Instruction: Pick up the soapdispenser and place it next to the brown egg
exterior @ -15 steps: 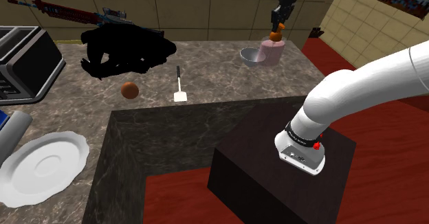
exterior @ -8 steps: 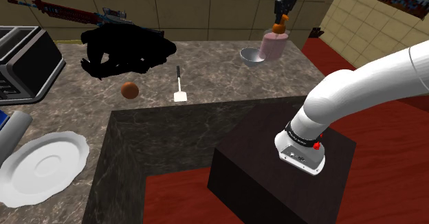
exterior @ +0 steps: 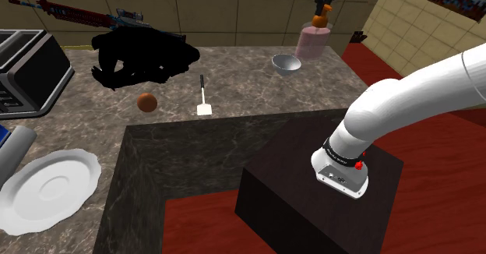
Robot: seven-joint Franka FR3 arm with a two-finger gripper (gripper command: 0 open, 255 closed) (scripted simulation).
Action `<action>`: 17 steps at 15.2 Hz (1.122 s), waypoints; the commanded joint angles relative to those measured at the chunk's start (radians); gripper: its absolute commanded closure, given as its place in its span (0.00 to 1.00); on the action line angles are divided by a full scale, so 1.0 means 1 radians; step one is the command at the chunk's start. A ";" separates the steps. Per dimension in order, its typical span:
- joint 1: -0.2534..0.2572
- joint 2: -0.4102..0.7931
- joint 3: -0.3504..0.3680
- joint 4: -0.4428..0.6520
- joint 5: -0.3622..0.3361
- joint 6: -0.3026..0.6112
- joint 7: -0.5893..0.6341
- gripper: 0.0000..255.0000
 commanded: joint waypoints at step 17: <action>0.040 0.095 0.067 0.222 0.056 -0.138 0.065 1.00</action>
